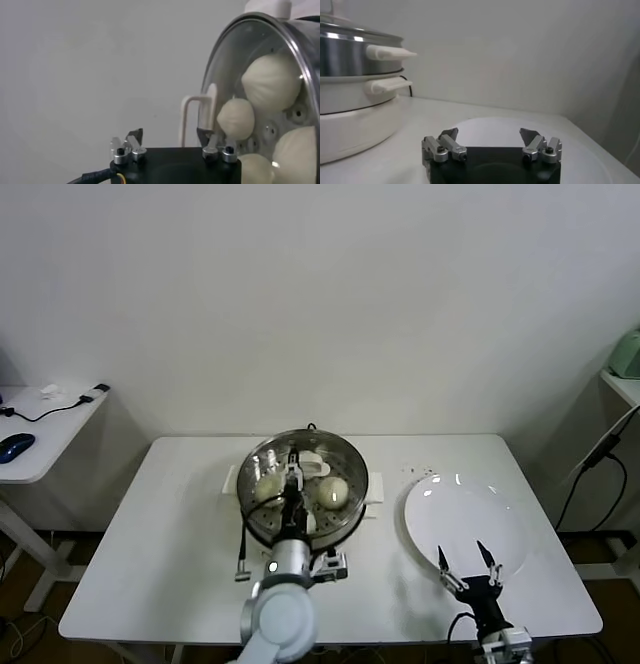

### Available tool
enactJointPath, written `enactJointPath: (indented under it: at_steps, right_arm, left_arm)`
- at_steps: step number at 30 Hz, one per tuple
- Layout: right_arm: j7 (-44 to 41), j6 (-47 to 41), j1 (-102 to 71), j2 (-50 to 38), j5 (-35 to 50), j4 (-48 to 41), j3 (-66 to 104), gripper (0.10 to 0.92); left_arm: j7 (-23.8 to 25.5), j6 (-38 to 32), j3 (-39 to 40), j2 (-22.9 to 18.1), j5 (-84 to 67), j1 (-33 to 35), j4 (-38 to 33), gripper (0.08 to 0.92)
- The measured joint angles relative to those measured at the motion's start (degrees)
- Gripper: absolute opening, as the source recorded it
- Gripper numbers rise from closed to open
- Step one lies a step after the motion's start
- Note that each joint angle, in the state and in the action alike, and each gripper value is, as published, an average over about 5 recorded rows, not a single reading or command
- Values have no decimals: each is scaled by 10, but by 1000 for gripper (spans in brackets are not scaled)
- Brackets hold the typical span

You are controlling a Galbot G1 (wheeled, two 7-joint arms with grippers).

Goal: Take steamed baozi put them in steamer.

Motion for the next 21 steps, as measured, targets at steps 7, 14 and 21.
enactJointPath:
  at_steps: [7, 14, 21]
  right_arm:
    - [6, 3, -3, -5, 6, 9, -3, 823]
    - [7, 19, 0, -8, 17, 11, -3, 823]
    - [7, 36, 6, -9, 27, 5, 1, 823]
  left_arm:
    - [-39, -52, -36, 30, -100, 30, -67, 819]
    - [-101, -151, -152, 41, -335, 70, -105, 823]
    - [-133, -245, -304, 63, -604, 136, -86, 823]
